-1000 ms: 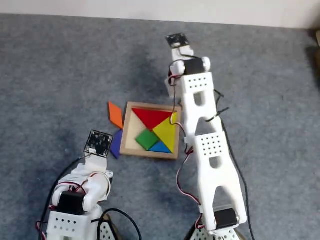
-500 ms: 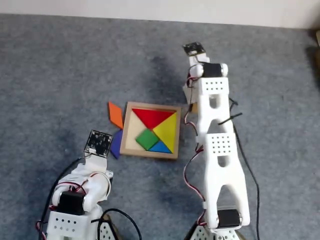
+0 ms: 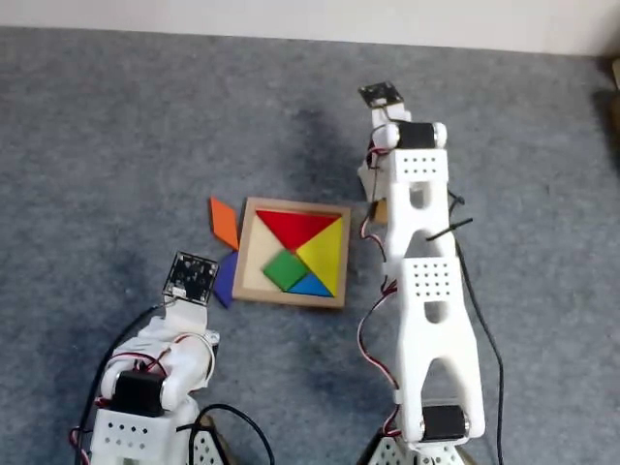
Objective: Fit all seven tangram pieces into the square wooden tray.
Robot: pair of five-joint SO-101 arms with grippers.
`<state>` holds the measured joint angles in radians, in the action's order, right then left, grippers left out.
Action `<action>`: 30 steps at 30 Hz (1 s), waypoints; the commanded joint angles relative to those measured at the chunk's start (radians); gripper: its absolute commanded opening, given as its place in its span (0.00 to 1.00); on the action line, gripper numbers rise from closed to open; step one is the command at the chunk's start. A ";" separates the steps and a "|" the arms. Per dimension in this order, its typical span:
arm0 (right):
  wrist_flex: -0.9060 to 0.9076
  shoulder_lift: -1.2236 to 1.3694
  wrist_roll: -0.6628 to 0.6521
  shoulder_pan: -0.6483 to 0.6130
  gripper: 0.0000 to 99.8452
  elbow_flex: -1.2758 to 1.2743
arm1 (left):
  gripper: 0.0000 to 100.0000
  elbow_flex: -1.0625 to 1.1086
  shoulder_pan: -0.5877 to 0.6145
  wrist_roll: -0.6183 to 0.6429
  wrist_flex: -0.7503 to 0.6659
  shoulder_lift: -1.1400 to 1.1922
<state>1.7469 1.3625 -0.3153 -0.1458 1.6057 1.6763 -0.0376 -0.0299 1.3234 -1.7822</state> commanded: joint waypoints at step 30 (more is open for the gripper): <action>-0.157 -1.102 -0.094 0.022 0.11 -1.437 | 0.01 0.019 0.008 -0.008 0.005 -0.033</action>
<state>1.6824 0.4204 -0.3982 -0.1089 0.3307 1.6763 -0.0376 -0.0299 1.3234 -1.7822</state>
